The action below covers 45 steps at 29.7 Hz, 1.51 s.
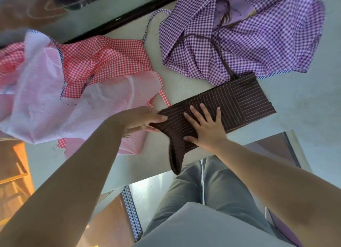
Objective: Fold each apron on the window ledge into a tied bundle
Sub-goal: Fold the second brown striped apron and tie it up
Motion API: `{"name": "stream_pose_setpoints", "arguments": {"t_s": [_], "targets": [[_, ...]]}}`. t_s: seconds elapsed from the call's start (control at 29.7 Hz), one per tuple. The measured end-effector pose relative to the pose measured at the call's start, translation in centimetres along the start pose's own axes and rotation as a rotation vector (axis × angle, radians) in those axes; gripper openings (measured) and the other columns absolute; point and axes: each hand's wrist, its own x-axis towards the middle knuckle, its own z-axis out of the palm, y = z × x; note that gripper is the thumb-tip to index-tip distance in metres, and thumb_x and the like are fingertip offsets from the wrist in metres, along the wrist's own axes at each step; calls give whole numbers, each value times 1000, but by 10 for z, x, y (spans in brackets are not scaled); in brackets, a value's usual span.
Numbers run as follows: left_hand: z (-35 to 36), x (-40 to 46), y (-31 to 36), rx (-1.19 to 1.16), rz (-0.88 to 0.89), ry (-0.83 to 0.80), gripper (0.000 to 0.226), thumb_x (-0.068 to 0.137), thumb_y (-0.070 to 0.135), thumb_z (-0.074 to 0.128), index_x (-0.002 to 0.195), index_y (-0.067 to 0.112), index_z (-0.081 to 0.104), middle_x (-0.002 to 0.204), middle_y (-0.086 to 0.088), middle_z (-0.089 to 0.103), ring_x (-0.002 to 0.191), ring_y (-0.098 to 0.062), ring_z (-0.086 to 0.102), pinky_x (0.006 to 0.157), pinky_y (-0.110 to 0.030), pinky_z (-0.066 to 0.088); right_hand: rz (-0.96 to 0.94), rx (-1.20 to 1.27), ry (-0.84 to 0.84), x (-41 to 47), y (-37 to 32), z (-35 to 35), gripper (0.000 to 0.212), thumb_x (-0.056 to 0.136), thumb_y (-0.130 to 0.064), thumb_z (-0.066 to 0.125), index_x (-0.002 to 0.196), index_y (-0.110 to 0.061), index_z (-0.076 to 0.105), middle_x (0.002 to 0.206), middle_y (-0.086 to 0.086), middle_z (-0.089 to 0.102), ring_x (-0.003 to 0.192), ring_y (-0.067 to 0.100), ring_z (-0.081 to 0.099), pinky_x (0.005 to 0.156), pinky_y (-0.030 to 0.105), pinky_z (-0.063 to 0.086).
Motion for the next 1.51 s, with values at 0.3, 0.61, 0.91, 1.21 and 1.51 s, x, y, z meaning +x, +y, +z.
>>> {"name": "stream_pose_setpoints", "arguments": {"t_s": [0.3, 0.61, 0.91, 1.21, 1.51], "targets": [[92, 92, 58, -285, 83, 184, 20, 97, 26, 49, 109, 15, 61, 103, -1, 71, 93, -11, 67, 93, -30, 46, 500, 1656, 49, -21, 65, -90, 74, 96, -62, 15, 104, -16, 72, 106, 15, 71, 111, 32, 62, 83, 25, 51], [136, 136, 72, -119, 73, 480, 25, 102, 32, 41, 92, 20, 60, 102, -3, 71, 93, -12, 67, 102, -40, 44, 372, 858, -82, -12, 124, -71, 37, 98, -34, 49, 66, -17, 47, 68, 0, 49, 70, 19, 50, 57, 24, 32], [137, 149, 5, 1276, 435, 871, 54, 100, 44, 22, 146, 18, 35, 154, -5, 33, 143, -27, 27, 118, -42, 16, 517, 980, -11, -18, 165, -68, 43, 103, -40, 31, 127, -9, 49, 124, 12, 56, 115, 30, 53, 99, 40, 44], [138, 181, -12, 1484, 279, 703, 68, 96, 62, 5, 152, 24, 5, 161, -6, 9, 147, -31, 4, 118, -46, 4, 673, 1488, 23, -18, 185, -66, 29, 98, -46, 45, 111, -22, 53, 104, -5, 62, 92, 15, 59, 70, 24, 47], [137, 190, -17, 1521, 311, 678, 62, 96, 62, 5, 151, 34, 2, 161, -4, 8, 146, -37, 2, 117, -55, 3, 570, 414, 294, -15, 183, -39, 43, 99, -48, 30, 113, -14, 53, 88, -1, 62, 68, 12, 54, 62, 22, 42]]}}
